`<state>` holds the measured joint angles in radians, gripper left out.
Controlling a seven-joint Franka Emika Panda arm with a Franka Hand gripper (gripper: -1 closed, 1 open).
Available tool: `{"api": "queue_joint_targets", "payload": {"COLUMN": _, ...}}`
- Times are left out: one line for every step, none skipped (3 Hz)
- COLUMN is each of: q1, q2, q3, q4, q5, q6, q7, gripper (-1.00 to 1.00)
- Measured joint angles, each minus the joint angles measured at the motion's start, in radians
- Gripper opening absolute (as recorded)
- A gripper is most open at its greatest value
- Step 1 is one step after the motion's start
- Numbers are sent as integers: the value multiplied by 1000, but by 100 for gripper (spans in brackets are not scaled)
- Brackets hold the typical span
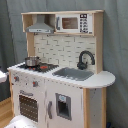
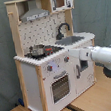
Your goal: Play with the kitchen
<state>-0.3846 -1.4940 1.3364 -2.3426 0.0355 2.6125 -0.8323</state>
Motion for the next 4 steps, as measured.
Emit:
{"api": "queue_joint_targets", "payload": {"q1": -61, "q2": 14, "q3": -58, "q4": 44, "q5": 0, "q6": -49, "q7": 38, "gripper": 100}}
{"api": "queue_joint_targets", "payload": {"q1": -115, "q2": 33, "q3": -83, "q4": 93, "q5": 5, "q6": -91, "q7": 88, "gripper": 100}}
{"api": "queue_joint_targets", "payload": {"q1": -179, "q2": 52, "q3": -99, "q4": 153, "q5": 12, "q6": -124, "q7": 147, "gripper": 100}}
{"api": "queue_joint_targets", "payload": {"q1": -251, "q2": 77, "q3": -106, "q4": 219, "q5": 34, "q6": -156, "q7": 198, "gripper": 100}}
